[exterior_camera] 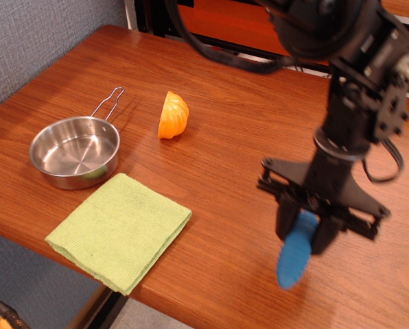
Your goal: Move the spatula to the front edge of the table
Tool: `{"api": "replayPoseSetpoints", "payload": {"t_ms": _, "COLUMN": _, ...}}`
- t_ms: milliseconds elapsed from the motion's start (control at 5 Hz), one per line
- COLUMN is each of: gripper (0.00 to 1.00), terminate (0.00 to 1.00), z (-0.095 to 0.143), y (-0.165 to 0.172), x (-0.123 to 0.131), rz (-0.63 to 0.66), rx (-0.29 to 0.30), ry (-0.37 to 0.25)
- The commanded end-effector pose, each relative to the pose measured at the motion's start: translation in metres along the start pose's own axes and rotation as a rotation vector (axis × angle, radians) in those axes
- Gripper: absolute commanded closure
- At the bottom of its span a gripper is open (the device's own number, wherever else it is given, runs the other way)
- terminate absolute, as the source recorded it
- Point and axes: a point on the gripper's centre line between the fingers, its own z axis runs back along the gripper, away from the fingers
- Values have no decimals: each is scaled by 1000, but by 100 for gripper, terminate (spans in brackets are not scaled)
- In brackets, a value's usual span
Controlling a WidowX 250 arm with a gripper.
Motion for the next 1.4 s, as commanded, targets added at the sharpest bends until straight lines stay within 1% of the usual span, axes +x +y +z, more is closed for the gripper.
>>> {"api": "replayPoseSetpoints", "payload": {"t_ms": 0, "gripper": 100, "terminate": 0, "z": -8, "y": -1, "x": 14, "rz": 40, "rx": -35, "ry": -73}}
{"api": "replayPoseSetpoints", "payload": {"t_ms": 200, "gripper": 100, "terminate": 0, "z": -17, "y": -12, "x": 19, "rz": 34, "rx": -50, "ry": -86}}
{"api": "replayPoseSetpoints", "payload": {"t_ms": 400, "gripper": 100, "terminate": 0, "z": -18, "y": -13, "x": 19, "rz": 45, "rx": -44, "ry": -82}}
{"api": "replayPoseSetpoints", "payload": {"t_ms": 600, "gripper": 100, "terminate": 0, "z": -17, "y": -10, "x": 19, "rz": 41, "rx": -60, "ry": -60}}
{"api": "replayPoseSetpoints", "payload": {"t_ms": 800, "gripper": 0, "terminate": 0, "z": -8, "y": -8, "x": 21, "rz": 40, "rx": -55, "ry": -23}}
{"api": "replayPoseSetpoints", "payload": {"t_ms": 1000, "gripper": 0, "terminate": 0, "z": 1, "y": -9, "x": 32, "rz": -5, "rx": -60, "ry": 5}}
{"api": "replayPoseSetpoints", "payload": {"t_ms": 1200, "gripper": 0, "terminate": 0, "z": 13, "y": -8, "x": 38, "rz": -7, "rx": -46, "ry": -1}}
